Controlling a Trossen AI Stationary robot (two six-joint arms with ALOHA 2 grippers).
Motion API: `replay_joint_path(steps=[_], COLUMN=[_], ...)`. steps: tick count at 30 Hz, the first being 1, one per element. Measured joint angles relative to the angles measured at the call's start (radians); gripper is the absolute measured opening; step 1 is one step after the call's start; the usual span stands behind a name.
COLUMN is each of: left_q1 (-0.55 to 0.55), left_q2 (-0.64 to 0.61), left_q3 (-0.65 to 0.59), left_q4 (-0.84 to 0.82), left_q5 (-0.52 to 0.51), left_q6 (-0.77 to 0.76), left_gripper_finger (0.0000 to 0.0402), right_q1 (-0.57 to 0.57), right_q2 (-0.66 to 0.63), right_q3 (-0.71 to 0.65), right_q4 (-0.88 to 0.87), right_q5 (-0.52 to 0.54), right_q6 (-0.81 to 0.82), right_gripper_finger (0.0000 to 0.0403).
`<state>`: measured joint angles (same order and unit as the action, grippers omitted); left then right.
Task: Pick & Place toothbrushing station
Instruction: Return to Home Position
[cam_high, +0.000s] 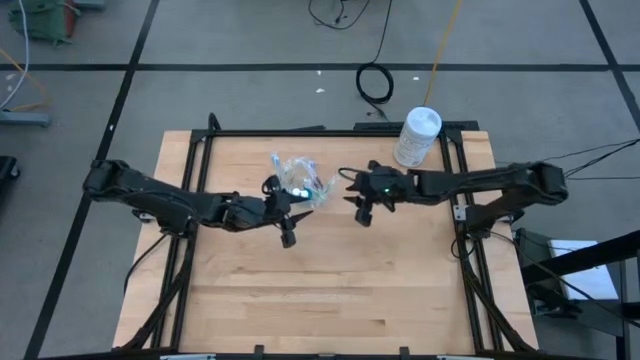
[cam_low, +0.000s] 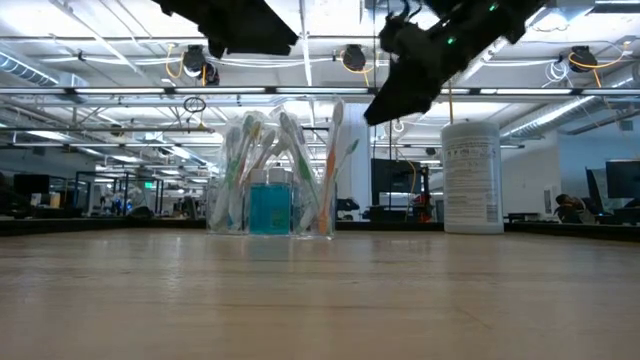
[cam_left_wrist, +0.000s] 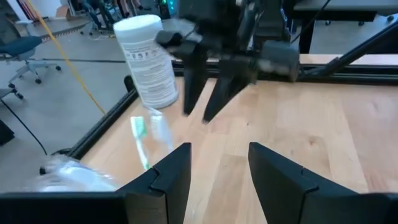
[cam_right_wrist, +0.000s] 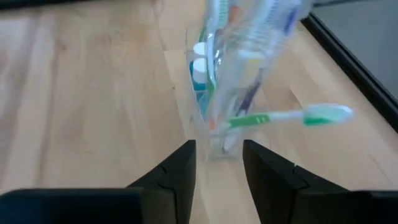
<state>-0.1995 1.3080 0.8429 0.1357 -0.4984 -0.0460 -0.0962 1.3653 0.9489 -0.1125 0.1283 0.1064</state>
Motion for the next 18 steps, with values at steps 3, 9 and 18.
replay_joint_path(steps=[3,9,18], left_q1=[-0.004,-0.031,-0.103], left_q2=[-0.068,-0.255,-0.570], left_q3=[0.000,0.000,-0.079], left_q4=[-0.068,-0.273,-0.366], left_q5=[0.000,0.000,0.001], left_q6=[-0.008,-0.009,0.041], left_gripper_finger=[0.0163,0.0163,0.0163], right_q1=[0.001,0.051,0.173], right_q2=[-0.079,-0.237,-0.487], right_q3=[0.000,-0.029,-0.230], right_q4=[-0.073,-0.206,-0.144], right_q5=[-0.002,0.001,-0.003], right_q6=[0.072,0.135,0.009], right_gripper_finger=[0.0121,0.0124,0.0125])
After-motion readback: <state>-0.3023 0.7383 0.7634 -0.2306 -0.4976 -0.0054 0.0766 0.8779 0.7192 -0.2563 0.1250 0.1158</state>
